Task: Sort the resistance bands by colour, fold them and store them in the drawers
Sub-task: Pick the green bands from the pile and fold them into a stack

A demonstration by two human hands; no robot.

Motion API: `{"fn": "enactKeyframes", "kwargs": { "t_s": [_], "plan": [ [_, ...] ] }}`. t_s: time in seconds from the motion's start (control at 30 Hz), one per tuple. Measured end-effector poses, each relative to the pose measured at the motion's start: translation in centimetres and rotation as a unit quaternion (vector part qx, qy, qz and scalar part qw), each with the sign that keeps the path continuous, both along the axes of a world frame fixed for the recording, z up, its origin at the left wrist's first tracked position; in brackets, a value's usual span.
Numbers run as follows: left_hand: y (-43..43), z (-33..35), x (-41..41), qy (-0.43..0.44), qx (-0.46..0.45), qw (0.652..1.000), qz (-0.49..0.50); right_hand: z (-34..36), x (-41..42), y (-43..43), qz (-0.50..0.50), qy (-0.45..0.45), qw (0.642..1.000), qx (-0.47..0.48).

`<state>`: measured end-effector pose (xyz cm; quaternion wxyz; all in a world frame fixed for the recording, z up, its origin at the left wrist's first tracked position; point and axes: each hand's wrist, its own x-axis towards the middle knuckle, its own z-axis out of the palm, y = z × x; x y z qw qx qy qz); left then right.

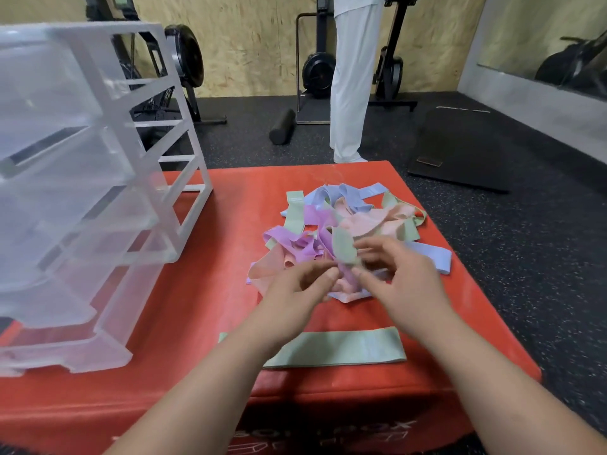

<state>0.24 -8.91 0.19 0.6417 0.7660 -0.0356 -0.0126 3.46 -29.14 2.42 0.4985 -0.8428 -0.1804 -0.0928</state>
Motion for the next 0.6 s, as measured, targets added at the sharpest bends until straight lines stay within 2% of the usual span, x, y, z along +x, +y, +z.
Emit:
{"fn": "enactKeyframes", "kwargs": {
  "t_s": [0.07, 0.17, 0.3, 0.37, 0.43, 0.53, 0.6],
  "plan": [
    [-0.3, -0.3, 0.0, 0.056, -0.078, 0.995, 0.014, -1.1, -0.5, 1.0, 0.071, 0.044, 0.996, -0.037],
    [0.5, -1.3, 0.3, 0.079, -0.105, 0.988, 0.081, -1.8, -0.7, 1.3, 0.139, 0.102, 0.984, -0.032],
    [1.9, -1.8, 0.8, 0.084, -0.083, 0.987, 0.109, -1.6, 0.3, 1.0, 0.100, 0.078, 0.991, -0.029],
    [2.4, -1.4, 0.8, 0.041, -0.030, 0.993, 0.103, -1.7, 1.0, 0.6, 0.049, 0.024, 0.995, -0.078],
    [3.0, -0.7, 0.7, -0.050, 0.079, 0.992, 0.090, -1.7, 1.5, 0.4, 0.021, -0.048, 0.989, -0.136],
    [3.8, 0.5, 0.1, -0.168, 0.231, 0.957, 0.055, -1.6, 2.0, 1.3, 0.057, -0.121, 0.971, -0.197],
    [4.3, 1.1, -0.2, -0.219, 0.280, 0.934, 0.040, -1.8, 2.3, 2.3, 0.085, -0.149, 0.958, -0.232]
  ]
}}
